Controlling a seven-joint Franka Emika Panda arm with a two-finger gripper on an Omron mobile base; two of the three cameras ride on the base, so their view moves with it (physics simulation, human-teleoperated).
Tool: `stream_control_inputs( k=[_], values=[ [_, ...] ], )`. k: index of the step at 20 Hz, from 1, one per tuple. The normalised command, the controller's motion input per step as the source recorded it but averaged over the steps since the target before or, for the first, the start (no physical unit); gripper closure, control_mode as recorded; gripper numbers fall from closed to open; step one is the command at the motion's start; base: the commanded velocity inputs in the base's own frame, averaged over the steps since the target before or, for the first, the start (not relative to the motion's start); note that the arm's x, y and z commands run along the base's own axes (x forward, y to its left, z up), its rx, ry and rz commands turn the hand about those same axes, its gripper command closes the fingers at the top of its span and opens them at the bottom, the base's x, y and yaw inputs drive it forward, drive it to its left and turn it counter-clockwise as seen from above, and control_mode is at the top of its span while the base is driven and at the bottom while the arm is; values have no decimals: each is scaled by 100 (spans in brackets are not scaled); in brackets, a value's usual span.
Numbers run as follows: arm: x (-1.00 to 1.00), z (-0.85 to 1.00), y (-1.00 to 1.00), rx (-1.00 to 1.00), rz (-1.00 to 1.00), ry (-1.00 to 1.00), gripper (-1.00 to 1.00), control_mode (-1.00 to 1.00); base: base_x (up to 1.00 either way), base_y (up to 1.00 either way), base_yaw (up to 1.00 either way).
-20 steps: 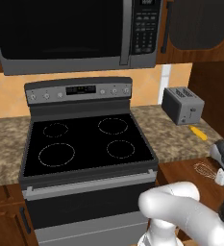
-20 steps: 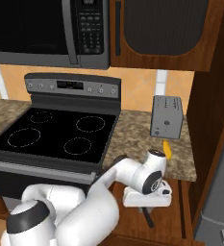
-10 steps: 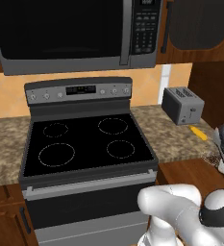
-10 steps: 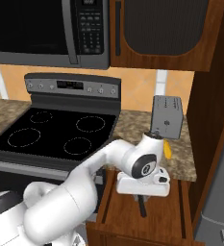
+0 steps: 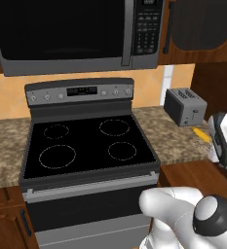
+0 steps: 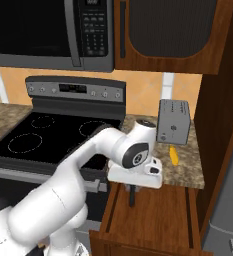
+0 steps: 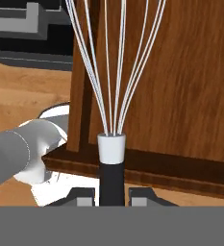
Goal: Pick the whisk from the drawer and place it on the counter.
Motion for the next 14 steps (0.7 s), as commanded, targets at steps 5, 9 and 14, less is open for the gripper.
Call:
stream_control_inputs(
  k=[5, 9, 14],
  values=[
    [96, 9, 73, 0, -7, -9, 100, -100, 0, 0, 0],
    [99, 0, 40, 0, -6, -4, 100, -100, 0, 0, 0],
    [100, 0, 1, 0, -6, 0, 100, -100, 0, 0, 0]
  ],
)
